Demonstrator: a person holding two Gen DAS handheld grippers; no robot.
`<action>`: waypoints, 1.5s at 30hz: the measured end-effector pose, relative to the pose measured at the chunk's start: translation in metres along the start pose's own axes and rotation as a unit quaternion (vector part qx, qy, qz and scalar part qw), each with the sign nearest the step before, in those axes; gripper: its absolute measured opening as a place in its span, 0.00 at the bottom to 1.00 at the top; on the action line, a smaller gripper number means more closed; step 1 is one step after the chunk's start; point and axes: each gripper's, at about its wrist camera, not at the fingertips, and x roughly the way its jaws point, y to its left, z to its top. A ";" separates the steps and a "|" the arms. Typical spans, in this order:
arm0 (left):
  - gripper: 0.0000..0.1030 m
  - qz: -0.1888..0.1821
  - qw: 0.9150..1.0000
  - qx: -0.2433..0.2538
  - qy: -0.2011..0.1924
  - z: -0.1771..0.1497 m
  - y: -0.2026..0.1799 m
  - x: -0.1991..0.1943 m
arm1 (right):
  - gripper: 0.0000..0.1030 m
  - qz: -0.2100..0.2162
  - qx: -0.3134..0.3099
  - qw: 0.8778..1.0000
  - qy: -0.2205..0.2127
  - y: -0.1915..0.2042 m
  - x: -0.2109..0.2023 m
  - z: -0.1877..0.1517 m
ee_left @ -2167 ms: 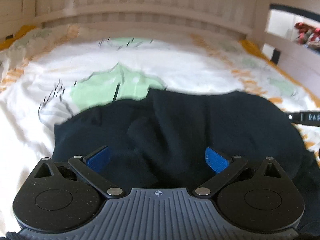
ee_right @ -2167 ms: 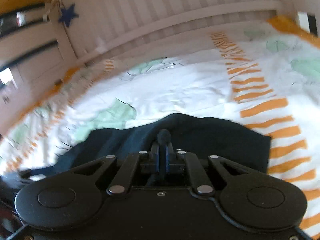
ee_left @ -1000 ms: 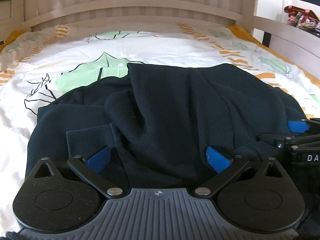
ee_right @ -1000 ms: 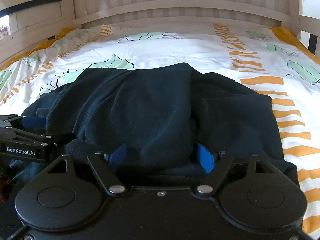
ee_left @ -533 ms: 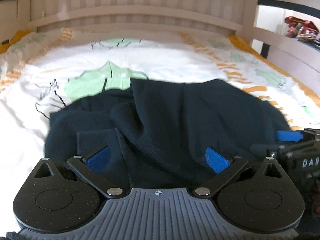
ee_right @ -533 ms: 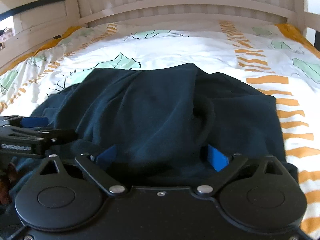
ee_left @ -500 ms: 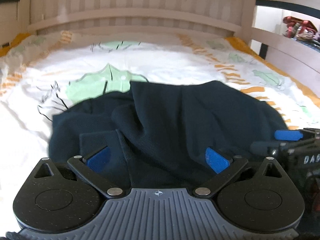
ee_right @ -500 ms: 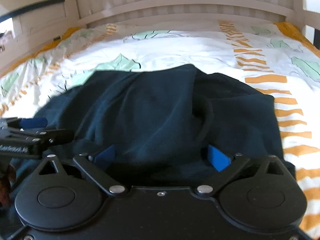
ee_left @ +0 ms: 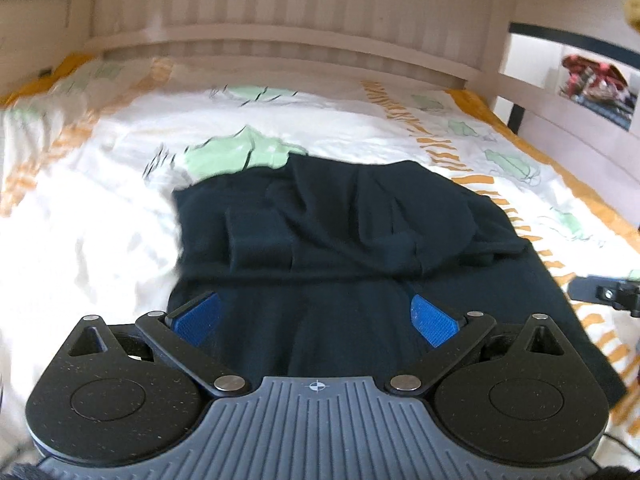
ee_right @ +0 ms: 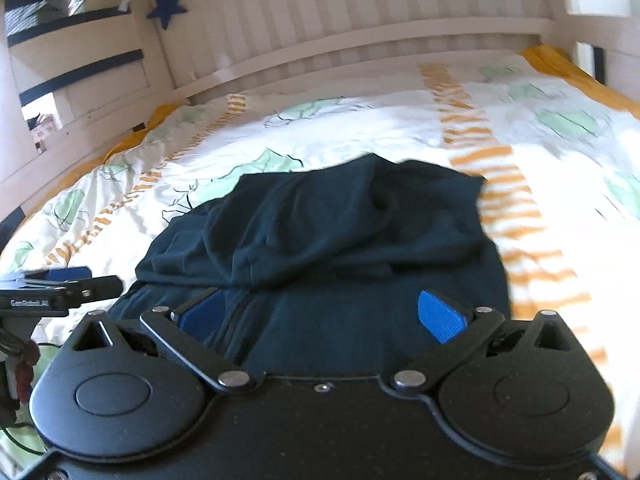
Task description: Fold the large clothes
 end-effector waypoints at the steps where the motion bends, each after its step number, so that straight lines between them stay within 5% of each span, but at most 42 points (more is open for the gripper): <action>1: 1.00 0.002 1.000 -0.009 0.005 -0.003 0.002 -0.002 | 0.99 -0.005 0.007 1.000 0.004 -0.003 -0.005 -0.003; 9: 1.00 0.019 0.997 -0.043 0.060 -0.037 0.021 -0.019 | 0.99 -0.056 0.086 0.993 0.053 -0.032 -0.036 -0.020; 18: 1.00 0.038 0.991 -0.075 0.102 -0.053 0.036 -0.021 | 0.99 -0.065 0.181 0.974 0.121 -0.067 -0.040 -0.051; 27: 1.00 0.034 0.984 -0.072 0.158 -0.070 0.043 0.005 | 1.00 -0.030 0.199 0.967 0.156 -0.073 -0.034 -0.063; 45: 0.99 0.007 0.982 -0.090 0.163 -0.075 0.041 -0.002 | 1.00 -0.007 0.176 0.969 0.171 -0.064 -0.022 -0.067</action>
